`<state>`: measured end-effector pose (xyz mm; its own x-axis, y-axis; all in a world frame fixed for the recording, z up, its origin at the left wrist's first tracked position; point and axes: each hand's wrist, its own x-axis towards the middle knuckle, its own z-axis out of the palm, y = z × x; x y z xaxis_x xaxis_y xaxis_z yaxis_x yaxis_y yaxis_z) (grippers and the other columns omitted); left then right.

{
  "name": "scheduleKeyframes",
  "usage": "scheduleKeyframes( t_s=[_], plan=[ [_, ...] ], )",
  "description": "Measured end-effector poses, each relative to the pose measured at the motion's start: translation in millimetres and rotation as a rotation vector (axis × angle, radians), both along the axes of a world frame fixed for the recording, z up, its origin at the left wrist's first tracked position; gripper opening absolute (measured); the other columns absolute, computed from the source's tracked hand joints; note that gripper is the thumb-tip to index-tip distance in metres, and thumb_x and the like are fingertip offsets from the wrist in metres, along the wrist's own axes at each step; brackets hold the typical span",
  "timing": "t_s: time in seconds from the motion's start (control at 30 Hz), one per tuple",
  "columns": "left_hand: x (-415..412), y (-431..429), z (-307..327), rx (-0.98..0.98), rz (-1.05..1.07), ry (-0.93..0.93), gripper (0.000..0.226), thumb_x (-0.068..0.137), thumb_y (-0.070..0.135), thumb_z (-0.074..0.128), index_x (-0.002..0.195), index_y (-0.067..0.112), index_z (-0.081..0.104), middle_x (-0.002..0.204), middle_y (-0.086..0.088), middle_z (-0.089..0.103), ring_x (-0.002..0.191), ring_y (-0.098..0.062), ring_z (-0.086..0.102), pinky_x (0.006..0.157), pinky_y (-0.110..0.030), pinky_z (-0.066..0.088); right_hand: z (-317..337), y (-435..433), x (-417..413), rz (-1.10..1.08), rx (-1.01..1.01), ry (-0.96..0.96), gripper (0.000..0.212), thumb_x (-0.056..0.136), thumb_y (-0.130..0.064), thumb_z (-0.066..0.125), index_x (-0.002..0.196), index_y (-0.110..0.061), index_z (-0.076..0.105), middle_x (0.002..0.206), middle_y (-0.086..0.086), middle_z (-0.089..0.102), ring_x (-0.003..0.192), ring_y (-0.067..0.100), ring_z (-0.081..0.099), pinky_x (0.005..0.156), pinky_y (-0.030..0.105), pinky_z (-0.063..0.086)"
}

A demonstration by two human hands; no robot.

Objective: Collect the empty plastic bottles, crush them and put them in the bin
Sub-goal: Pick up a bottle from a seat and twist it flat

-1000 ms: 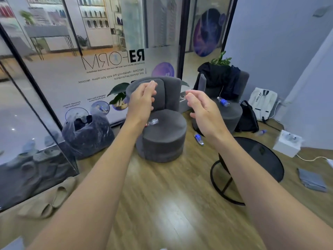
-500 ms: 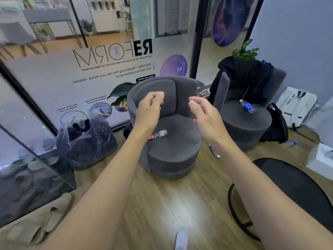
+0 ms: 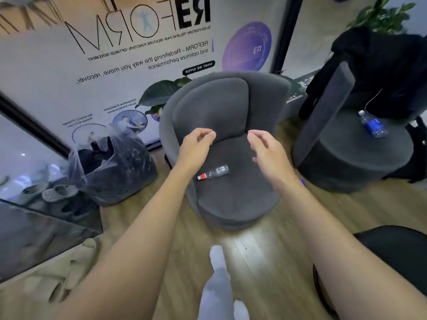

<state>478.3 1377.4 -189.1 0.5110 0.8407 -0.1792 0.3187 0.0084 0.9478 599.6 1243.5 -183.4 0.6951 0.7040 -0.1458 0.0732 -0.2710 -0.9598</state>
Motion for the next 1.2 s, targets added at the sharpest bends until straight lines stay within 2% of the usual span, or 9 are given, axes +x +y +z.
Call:
scheduleKeyframes(
  t_s=[0.2,0.47,0.53,0.6,0.73,0.87,0.97,1.07,1.2],
  plan=[
    [51,76,-99,-0.148,0.034,0.153,0.012,0.086,0.033,0.056,0.082,0.032,0.067,0.083,0.009,0.064,0.082,-0.016,0.055,0.081,-0.034,0.045,-73,75,60,-0.007,-0.147,0.063,0.018,0.092,-0.047,0.053,0.106,-0.040,0.061,0.099,-0.028,0.062,0.099,-0.010,0.058,0.103,0.041,0.049],
    [89,138,-222,-0.243,0.053,0.448,0.018,0.085,0.012,0.054,0.075,0.019,0.066,0.079,-0.004,0.063,0.073,-0.020,0.054,0.066,-0.027,0.045,-195,149,108,0.043,-0.286,0.163,0.025,0.098,-0.031,0.052,0.120,-0.026,0.062,0.104,-0.021,0.062,0.111,0.006,0.060,0.104,0.038,0.048],
    [96,151,-256,-0.240,0.052,0.502,0.022,0.082,0.003,0.052,0.073,0.015,0.067,0.081,-0.010,0.063,0.077,-0.023,0.059,0.075,-0.034,0.053,-234,167,116,0.069,-0.326,0.170,0.027,0.099,-0.025,0.052,0.123,-0.020,0.062,0.109,-0.011,0.062,0.111,0.013,0.061,0.103,0.038,0.048],
    [103,164,-294,-0.246,0.090,0.555,0.021,0.082,-0.001,0.053,0.085,0.009,0.071,0.093,-0.017,0.071,0.090,-0.033,0.067,0.088,-0.042,0.055,-277,187,125,0.083,-0.382,0.181,0.028,0.099,-0.020,0.052,0.125,-0.013,0.060,0.110,-0.003,0.061,0.104,0.016,0.060,0.100,0.036,0.047],
    [113,175,-359,-0.204,0.077,0.726,0.033,0.079,0.004,0.067,0.112,0.005,0.069,0.119,-0.016,0.068,0.113,-0.031,0.062,0.095,-0.033,0.049,-353,219,141,0.155,-0.529,0.131,0.031,0.097,-0.016,0.054,0.127,-0.009,0.060,0.123,0.007,0.064,0.111,0.019,0.058,0.097,0.025,0.041],
    [115,173,-407,-0.523,0.222,0.598,0.057,0.086,0.006,0.063,0.140,0.006,0.044,0.136,-0.014,0.052,0.115,-0.027,0.056,0.092,-0.039,0.052,-410,231,152,0.299,-0.698,0.052,0.033,0.095,-0.013,0.052,0.127,-0.011,0.058,0.127,0.007,0.063,0.119,0.023,0.057,0.088,0.020,0.038],
    [113,169,-423,-0.757,0.340,0.488,0.057,0.090,0.007,0.057,0.143,0.013,0.039,0.128,-0.008,0.048,0.103,-0.021,0.049,0.079,-0.035,0.050,-432,232,155,0.397,-0.780,0.053,0.023,0.095,-0.013,0.050,0.115,-0.014,0.061,0.107,0.006,0.060,0.097,0.021,0.056,0.083,0.024,0.040],
    [117,172,-417,-0.696,0.455,0.455,0.032,0.090,0.007,0.054,0.123,0.005,0.058,0.100,-0.013,0.060,0.086,-0.024,0.056,0.068,-0.030,0.053,-436,234,154,0.305,-0.775,0.115,0.015,0.096,-0.015,0.050,0.106,-0.011,0.061,0.106,0.010,0.060,0.096,0.025,0.057,0.092,0.035,0.050],
    [134,174,-369,-0.430,0.545,0.425,0.031,0.085,0.016,0.054,0.105,-0.002,0.069,0.107,-0.024,0.069,0.095,-0.034,0.068,0.085,-0.046,0.057,-396,236,150,0.114,-0.701,0.288,0.032,0.098,-0.031,0.052,0.118,-0.007,0.058,0.120,0.011,0.061,0.093,0.025,0.059,0.085,0.048,0.059]
  ],
)
